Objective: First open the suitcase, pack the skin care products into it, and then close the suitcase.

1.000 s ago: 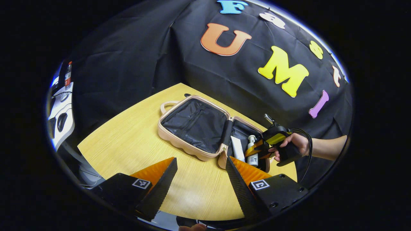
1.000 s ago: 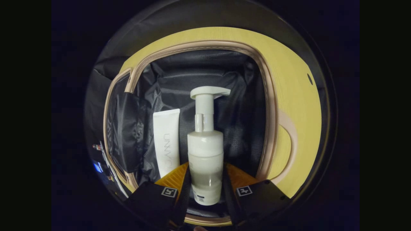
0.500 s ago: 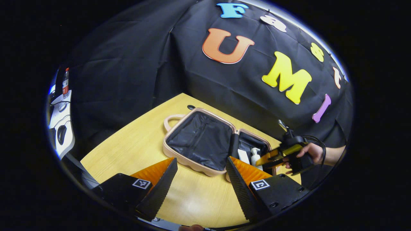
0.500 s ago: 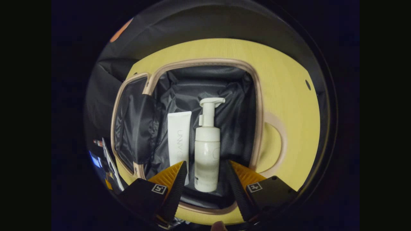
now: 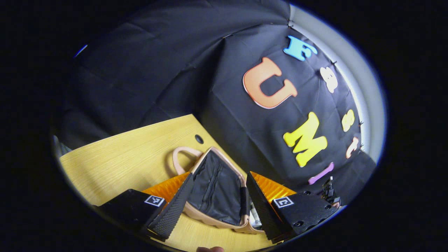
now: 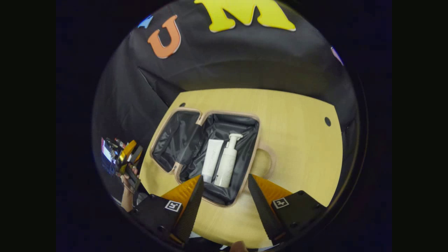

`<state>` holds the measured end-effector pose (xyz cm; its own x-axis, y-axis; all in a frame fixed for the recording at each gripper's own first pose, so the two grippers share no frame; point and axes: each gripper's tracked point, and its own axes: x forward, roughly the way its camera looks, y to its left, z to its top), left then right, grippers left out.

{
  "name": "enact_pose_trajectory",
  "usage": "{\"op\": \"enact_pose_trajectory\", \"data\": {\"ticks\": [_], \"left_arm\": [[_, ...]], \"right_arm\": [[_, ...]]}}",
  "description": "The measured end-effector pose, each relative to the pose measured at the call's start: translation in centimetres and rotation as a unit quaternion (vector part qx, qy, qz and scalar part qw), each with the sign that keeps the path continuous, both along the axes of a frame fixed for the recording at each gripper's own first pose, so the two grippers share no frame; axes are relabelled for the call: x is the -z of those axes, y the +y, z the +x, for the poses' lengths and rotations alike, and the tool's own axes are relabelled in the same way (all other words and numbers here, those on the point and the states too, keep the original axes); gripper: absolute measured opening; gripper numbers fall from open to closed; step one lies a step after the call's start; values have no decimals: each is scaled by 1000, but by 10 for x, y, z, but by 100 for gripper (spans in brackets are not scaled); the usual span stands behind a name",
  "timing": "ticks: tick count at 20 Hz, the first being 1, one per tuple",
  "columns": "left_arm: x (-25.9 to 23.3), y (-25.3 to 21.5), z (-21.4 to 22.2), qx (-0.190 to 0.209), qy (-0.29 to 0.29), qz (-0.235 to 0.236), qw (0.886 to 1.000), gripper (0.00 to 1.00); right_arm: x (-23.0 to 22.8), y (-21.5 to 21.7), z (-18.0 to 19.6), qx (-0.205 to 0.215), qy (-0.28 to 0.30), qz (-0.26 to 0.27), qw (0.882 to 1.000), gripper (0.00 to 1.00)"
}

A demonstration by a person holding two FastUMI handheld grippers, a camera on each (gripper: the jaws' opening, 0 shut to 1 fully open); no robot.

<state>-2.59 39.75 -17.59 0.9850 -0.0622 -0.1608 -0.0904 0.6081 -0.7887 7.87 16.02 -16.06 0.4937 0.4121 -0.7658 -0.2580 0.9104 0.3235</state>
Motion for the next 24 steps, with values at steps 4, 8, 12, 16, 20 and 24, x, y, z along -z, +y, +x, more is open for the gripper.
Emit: {"op": "enact_pose_trajectory", "data": {"ticks": [4, 8, 12, 16, 20, 24], "left_arm": [[53, 33, 39, -3, 37, -36, 999, 96], [94, 35, 62, 12, 86, -72, 994, 96], [109, 43, 80, -2, 109, -92, 990, 91], [122, 30, 93, 7, 151, -72, 986, 81], [122, 27, 102, 10, 178, -50, 983, 22], [102, 42, 104, -17, 180, -17, 983, 0]], "right_arm": [[-16, -14, -28, 21, -10, 23, 999, 76], [-20, -27, -48, 26, -29, 16, 999, 76], [-26, -31, -56, 42, -34, 30, 998, 76], [-28, -37, -59, 59, -41, 36, 997, 76], [-33, -39, -71, 92, -38, 65, 993, 76], [-41, -71, -69, 136, -107, 11, 985, 76]]}}
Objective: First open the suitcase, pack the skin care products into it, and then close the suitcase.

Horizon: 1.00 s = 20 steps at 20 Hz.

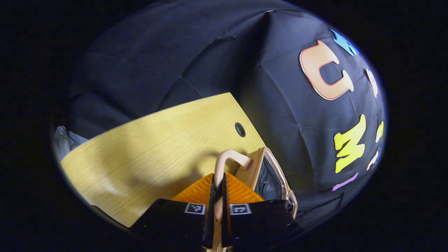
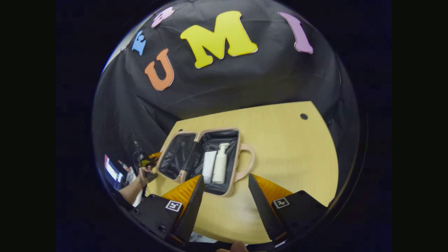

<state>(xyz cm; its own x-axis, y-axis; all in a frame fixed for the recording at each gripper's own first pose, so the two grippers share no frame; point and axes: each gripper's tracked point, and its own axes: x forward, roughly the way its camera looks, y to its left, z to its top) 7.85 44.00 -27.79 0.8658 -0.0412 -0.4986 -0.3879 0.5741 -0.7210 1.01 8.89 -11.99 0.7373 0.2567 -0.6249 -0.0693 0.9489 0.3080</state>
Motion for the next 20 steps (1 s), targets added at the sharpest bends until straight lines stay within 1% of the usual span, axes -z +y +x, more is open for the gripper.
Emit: {"op": "enact_pose_trajectory", "data": {"ticks": [1, 2, 3, 4, 5, 7, 9, 11, 12, 13, 15, 16, 17, 18, 20], "left_arm": [[-21, -2, -1, -2, -9, 19, 1000, 22], [-37, -3, 1, 0, -16, 40, 999, 9], [-57, -6, 3, 4, -28, 60, 998, 8], [-90, -16, 8, 9, -47, 86, 995, 8], [-123, -27, 10, 14, -67, 115, 991, 8], [-168, -51, 10, 28, -95, 165, 981, 7], [-207, -84, 8, 44, -109, 217, 969, 7], [-242, -128, 2, 59, -131, 265, 954, 7], [-260, -156, 1, 68, -145, 280, 946, 7], [-279, -193, -3, 78, -163, 296, 938, 8], [-293, -247, -3, 92, -180, 312, 929, 8], [-293, -291, -7, 107, -186, 330, 919, 9], [-290, -315, -7, 118, -191, 344, 912, 9], [-284, -351, -8, 143, -197, 362, 900, 9], [-272, -400, -9, 186, -199, 377, 886, 9]], "right_arm": [[-8, -20, 5, 23, -35, -39, 998, 76], [-16, -34, 5, 40, -59, -67, 995, 75], [-24, -46, 4, 54, -79, -84, 992, 75], [-38, -60, -1, 70, -99, -93, 988, 75], [-48, -69, -5, 82, -114, -90, 986, 75], [-59, -82, -14, 99, -132, -86, 983, 76], [-62, -96, -23, 108, -148, -89, 979, 76], [-60, -106, -30, 119, -160, -95, 975, 76], [-63, -114, -38, 126, -164, -97, 973, 75], [-65, -122, -48, 135, -167, -97, 972, 76], [-69, -138, -64, 153, -174, -94, 968, 76], [-69, -153, -75, 170, -177, -100, 964, 75], [-67, -161, -82, 179, -174, -102, 963, 75], [-68, -170, -92, 189, -171, -93, 962, 76], [-69, -187, -102, 207, -173, -88, 959, 76]]}}
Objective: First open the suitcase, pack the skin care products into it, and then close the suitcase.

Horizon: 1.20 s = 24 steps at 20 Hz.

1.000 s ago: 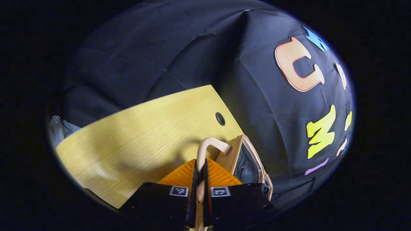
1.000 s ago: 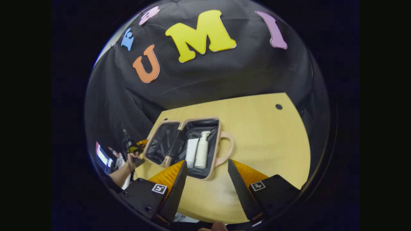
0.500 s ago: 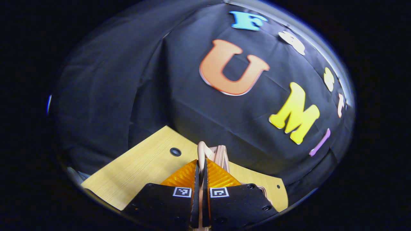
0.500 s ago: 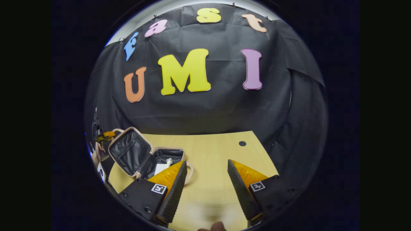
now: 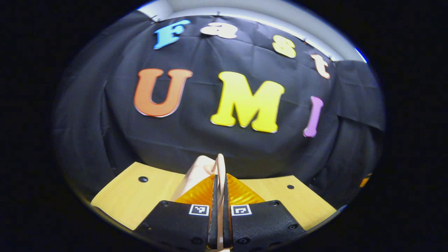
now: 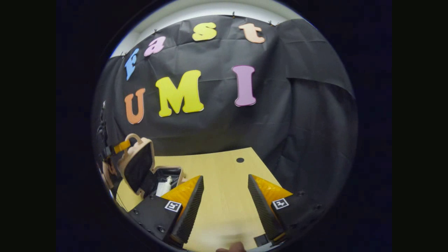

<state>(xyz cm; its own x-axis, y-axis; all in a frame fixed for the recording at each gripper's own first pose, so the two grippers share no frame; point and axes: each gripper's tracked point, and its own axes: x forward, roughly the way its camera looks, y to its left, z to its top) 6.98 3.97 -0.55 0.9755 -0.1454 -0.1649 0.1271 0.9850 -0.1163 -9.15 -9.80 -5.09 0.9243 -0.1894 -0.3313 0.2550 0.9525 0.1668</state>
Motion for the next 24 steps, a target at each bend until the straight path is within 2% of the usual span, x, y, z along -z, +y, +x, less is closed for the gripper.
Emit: {"op": "enact_pose_trajectory", "data": {"ticks": [3, 6, 9, 12, 17, 18, 19, 20, 21, 22, 24], "left_arm": [[47, -75, 7, 38, 35, 43, 998, 9], [100, -116, 13, 60, 65, 77, 993, 9], [152, -141, 16, 70, 110, 119, 984, 9], [180, -154, 16, 73, 134, 151, 977, 9], [198, -164, 11, 63, 125, 204, 969, 10], [204, -169, 11, 65, 132, 211, 966, 12], [214, -177, 9, 78, 151, 203, 964, 20], [217, -177, 9, 78, 165, 200, 963, 24], [219, -177, 7, 74, 175, 196, 962, 34], [213, -180, 6, 67, 173, 193, 964, 40], [197, -189, 2, 79, 166, 172, 968, 51]], "right_arm": [[0, -29, -17, 30, 5, -13, 999, 75], [11, -59, -34, 51, 23, -11, 998, 76], [17, -83, -47, 75, 43, -10, 996, 75], [21, -97, -49, 87, 51, -2, 995, 75], [33, -100, -41, 81, 67, 7, 994, 76], [34, -98, -37, 76, 69, 8, 995, 76], [33, -96, -32, 69, 68, 6, 995, 76], [33, -94, -29, 65, 67, 5, 996, 76], [31, -92, -25, 60, 65, 5, 996, 75], [30, -90, -20, 54, 63, 4, 997, 75], [27, -82, -7, 44, 55, 0, 998, 76]]}}
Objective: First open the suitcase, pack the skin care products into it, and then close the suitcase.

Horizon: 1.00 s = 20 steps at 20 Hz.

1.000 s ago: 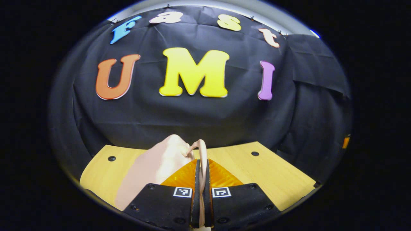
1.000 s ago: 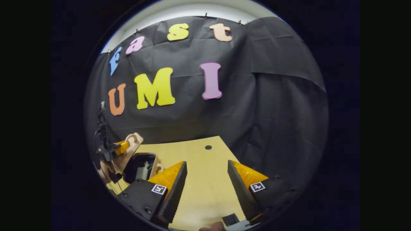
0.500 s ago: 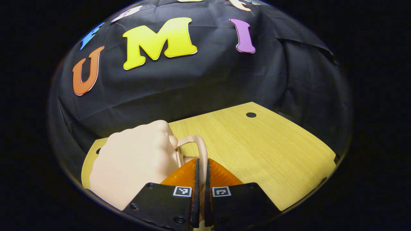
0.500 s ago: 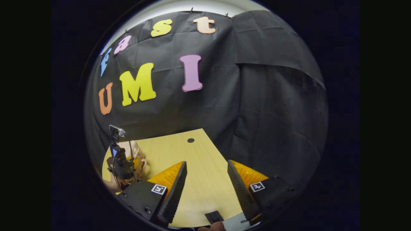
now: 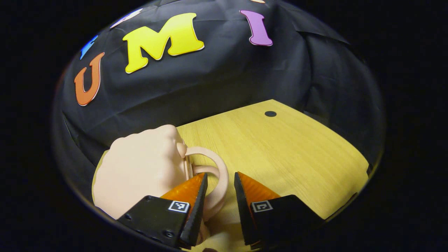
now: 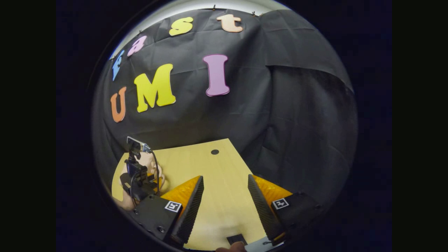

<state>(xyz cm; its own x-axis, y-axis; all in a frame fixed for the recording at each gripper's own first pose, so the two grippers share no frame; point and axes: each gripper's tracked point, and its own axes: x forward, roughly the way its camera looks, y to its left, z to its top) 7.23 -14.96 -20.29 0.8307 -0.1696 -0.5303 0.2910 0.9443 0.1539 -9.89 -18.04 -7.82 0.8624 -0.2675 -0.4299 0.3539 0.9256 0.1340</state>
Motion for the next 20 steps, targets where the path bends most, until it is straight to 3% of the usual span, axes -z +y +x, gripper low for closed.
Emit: {"op": "enact_pose_trajectory", "data": {"ticks": [1, 2, 6, 13, 20], "left_arm": [[-27, -2, -1, 2, -21, -20, 1000, 68], [-45, 0, -2, -5, -36, -34, 999, 83], [-135, 15, -4, -47, -108, -101, 988, 99], [-280, 75, -25, -122, -226, -129, 958, 99], [-318, 108, -59, -152, -278, -110, 942, 98]], "right_arm": [[-6, 7, 9, -10, -9, -1, 1000, 70], [-13, 15, 20, -19, -18, -4, 1000, 75], [-47, 46, 58, -56, -60, -8, 997, 76], [-141, 97, 118, -103, -170, -44, 979, 75], [-162, 135, 124, -115, -210, -66, 969, 76]]}}
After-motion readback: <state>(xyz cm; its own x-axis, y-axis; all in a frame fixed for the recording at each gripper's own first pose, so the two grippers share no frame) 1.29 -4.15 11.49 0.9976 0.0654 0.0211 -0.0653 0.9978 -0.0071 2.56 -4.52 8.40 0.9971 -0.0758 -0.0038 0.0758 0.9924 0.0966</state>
